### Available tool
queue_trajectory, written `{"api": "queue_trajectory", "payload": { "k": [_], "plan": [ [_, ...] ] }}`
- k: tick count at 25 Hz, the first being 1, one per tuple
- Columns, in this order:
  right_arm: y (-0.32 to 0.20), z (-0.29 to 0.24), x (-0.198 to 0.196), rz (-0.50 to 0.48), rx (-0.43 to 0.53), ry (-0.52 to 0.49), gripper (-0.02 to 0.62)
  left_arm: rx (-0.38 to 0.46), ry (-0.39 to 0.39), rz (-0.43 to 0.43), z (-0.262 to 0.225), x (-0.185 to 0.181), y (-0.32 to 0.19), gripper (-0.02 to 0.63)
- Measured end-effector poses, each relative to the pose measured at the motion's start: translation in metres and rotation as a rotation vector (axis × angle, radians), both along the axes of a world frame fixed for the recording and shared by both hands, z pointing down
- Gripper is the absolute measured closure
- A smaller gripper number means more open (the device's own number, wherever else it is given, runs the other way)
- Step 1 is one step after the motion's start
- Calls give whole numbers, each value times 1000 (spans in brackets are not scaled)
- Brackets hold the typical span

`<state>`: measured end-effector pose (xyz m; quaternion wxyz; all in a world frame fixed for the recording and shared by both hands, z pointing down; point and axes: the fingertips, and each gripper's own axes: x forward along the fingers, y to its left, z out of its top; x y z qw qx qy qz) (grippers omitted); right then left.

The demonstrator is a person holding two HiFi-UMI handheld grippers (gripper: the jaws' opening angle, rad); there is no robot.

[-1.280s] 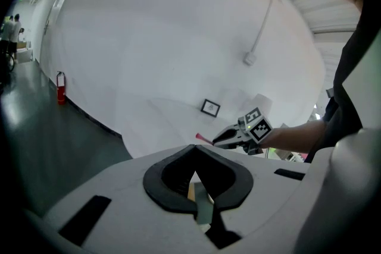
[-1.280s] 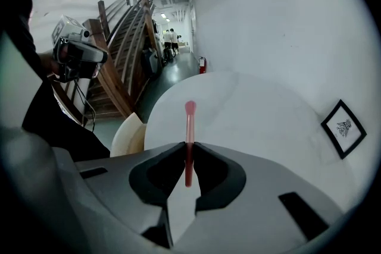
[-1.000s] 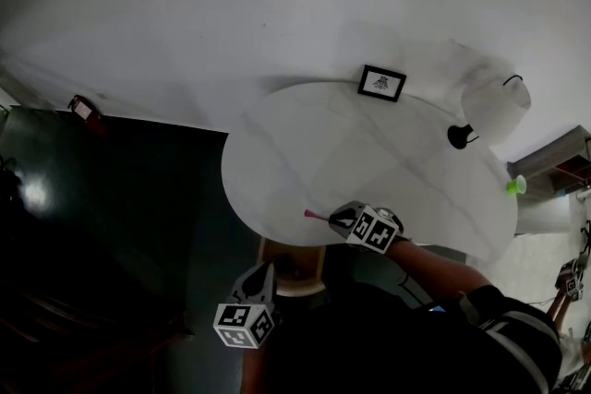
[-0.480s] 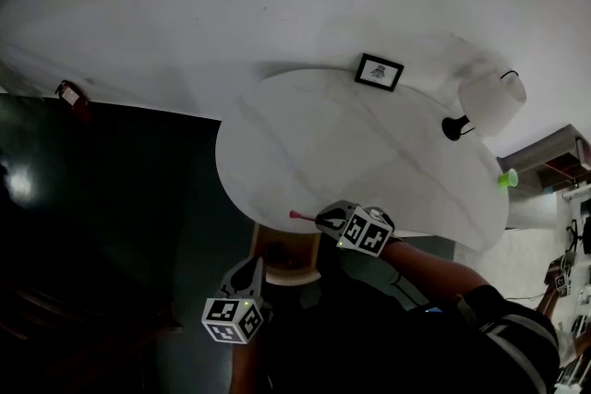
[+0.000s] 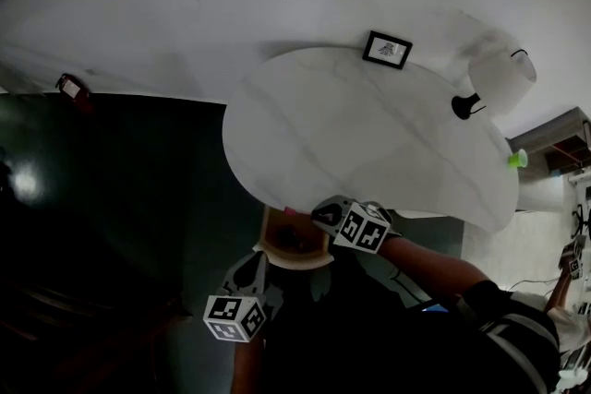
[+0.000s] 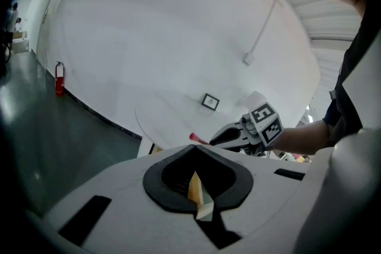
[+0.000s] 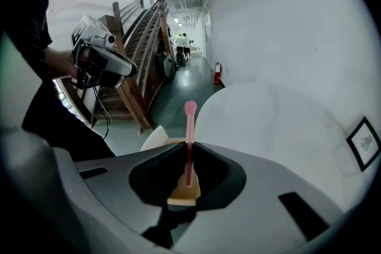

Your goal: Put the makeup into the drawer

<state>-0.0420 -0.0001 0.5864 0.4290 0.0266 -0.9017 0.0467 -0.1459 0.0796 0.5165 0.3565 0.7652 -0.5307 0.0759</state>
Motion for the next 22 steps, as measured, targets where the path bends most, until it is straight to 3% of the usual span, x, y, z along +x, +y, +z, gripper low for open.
{"api": "queue_trajectory", "payload": {
  "k": [10, 22],
  "plan": [
    [29, 22, -20, 30, -26, -17, 548, -33, -25, 35, 13, -26, 15, 595],
    [42, 70, -16, 51, -85, 20, 548, -59, -22, 104, 31, -14, 12, 595]
  ]
}}
